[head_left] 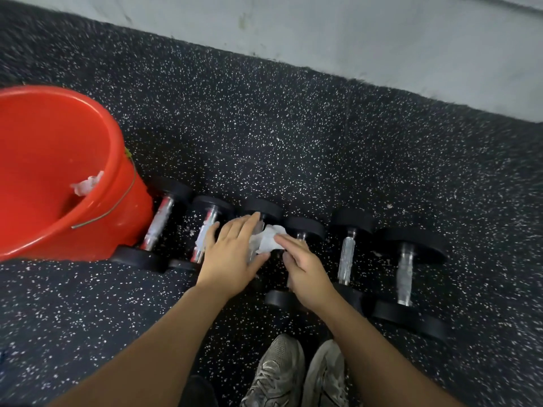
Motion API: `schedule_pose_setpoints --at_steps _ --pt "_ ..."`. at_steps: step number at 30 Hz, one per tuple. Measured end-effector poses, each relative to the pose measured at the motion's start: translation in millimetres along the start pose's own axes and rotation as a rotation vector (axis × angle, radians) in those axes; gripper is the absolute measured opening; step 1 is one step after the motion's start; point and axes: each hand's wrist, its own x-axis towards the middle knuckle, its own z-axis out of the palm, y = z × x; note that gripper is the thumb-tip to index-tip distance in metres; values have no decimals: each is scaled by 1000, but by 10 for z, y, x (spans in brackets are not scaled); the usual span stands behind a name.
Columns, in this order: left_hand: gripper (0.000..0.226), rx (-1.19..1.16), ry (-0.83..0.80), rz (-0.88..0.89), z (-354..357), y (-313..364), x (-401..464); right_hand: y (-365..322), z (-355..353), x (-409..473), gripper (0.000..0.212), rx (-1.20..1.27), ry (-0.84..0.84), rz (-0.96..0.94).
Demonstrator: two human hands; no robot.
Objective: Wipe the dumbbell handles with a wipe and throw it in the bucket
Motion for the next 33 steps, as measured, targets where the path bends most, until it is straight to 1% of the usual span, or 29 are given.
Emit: schedule_pose_setpoints --at_steps 5,8,12,13,15,17,19,23,26,30,33 --pt "70 -141 152 47 -556 293 70 -677 -168 -273 37 127 76 -90" --pt "70 -242 195 61 -910 397 -3 -1035 -218 -447 38 165 123 -161" --pt "70 -410 223 46 -1324 431 -228 -1407 -173 -622 39 204 135 -232" --pt "70 -456 237 39 -1413 430 -295 -1468 -136 -653 38 191 164 -261" --pt "68 -570 283 21 -1572 427 -418 -1556 -48 -707 35 142 280 -325" --pt "65 -701 325 -13 -1719 428 -513 -1640 51 -756 33 128 368 -352" --pt "64 -786 344 -26 -1846 427 -578 -1748 161 -798 31 180 355 -347" --pt "67 -908 344 -13 -2056 407 -680 -2006 370 -851 36 307 209 -368" --pt "70 -948 309 -11 -2155 333 -764 -2169 481 -825 42 392 138 -365" --pt "73 -946 284 -13 -2246 143 -813 -2264 654 -709 41 325 147 -377" --pt "76 -892 322 -37 -2300 -40 -773 -2297 749 -603 38 255 196 -370"
